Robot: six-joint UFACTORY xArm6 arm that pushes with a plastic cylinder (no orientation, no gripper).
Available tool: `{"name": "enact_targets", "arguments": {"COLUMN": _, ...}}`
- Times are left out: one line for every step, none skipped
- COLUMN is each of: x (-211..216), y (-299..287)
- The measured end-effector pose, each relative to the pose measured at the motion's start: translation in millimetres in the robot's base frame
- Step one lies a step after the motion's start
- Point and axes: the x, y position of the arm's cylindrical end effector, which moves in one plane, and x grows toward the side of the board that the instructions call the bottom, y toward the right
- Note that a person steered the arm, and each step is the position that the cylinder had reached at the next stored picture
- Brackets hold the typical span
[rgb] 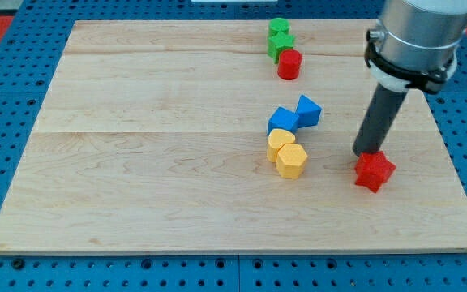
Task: Move red circle towards center right
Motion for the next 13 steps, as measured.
{"name": "enact_targets", "arguments": {"x": 8.4, "y": 2.1}}
{"name": "enact_targets", "arguments": {"x": 17.7, "y": 2.4}}
{"name": "enact_targets", "arguments": {"x": 30.0, "y": 2.4}}
{"name": "enact_targets", "arguments": {"x": 29.3, "y": 2.3}}
{"name": "enact_targets", "arguments": {"x": -14.5, "y": 0.7}}
{"name": "enact_targets", "arguments": {"x": -88.8, "y": -0.2}}
{"name": "enact_targets", "arguments": {"x": -141.2, "y": -6.9}}
{"name": "enact_targets", "arguments": {"x": -142.9, "y": -68.2}}
{"name": "enact_targets", "arguments": {"x": -146.1, "y": -131.5}}
{"name": "enact_targets", "arguments": {"x": -175.2, "y": -164.5}}
{"name": "enact_targets", "arguments": {"x": -196.6, "y": -149.9}}
{"name": "enact_targets", "arguments": {"x": -196.6, "y": -116.2}}
{"name": "enact_targets", "arguments": {"x": -195.6, "y": -97.8}}
